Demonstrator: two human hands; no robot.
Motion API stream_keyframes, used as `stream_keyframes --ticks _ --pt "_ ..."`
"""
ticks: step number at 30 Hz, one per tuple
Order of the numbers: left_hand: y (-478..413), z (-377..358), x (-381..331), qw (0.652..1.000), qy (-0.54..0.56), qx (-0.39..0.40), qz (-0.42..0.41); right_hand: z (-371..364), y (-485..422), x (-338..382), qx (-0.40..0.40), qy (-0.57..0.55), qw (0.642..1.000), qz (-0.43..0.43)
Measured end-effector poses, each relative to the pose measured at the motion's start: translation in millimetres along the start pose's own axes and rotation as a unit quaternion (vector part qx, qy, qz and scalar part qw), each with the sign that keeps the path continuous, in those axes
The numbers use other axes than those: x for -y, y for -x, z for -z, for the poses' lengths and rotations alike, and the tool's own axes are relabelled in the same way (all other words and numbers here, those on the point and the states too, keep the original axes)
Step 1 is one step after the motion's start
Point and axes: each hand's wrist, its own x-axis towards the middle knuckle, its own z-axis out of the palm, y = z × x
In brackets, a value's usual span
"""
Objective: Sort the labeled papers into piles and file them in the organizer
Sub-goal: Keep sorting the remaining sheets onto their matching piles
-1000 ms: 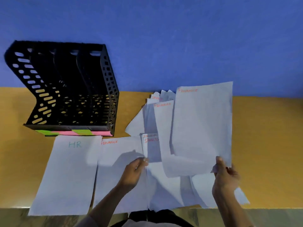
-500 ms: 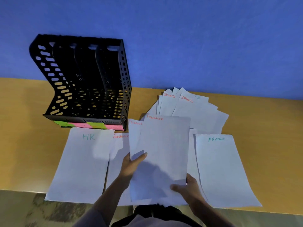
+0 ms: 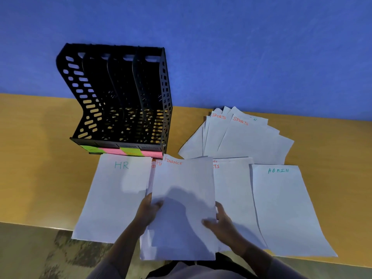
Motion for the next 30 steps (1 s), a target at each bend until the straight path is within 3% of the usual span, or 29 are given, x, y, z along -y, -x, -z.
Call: stream_keyframes --ticks 3,7,14,18,21,24,27,30 --pt "0 4 3 1.0 0.011 -0.009 0.0 6 -9 9 -0.012 0.006 1.0 -0.019" --pt "-1 4 -3 0.999 0.035 0.006 0.009 6 -15 16 0.034 0.027 0.999 -0.031" --pt "-3 -6 -11 0.998 -0.02 -0.052 -0.011 -10 -21 30 0.037 0.065 0.997 0.034" --pt "-4 -14 -6 0.994 -0.012 -0.086 -0.066 -24 -22 32 0.031 0.163 0.985 0.055" --pt "-1 -25 -1 0.942 -0.212 -0.186 -0.18 -33 -24 34 0.013 0.214 0.974 0.08" --pt "3 -34 -5 0.892 -0.355 -0.162 -0.227 -31 -28 37 -0.032 0.195 0.975 0.101" --pt "5 -46 -5 0.89 -0.39 -0.132 -0.197 -14 -36 39 -0.063 0.204 0.975 0.058" --pt "2 -54 -9 0.898 -0.371 -0.119 -0.203 11 -43 43 -0.078 0.199 0.974 0.078"
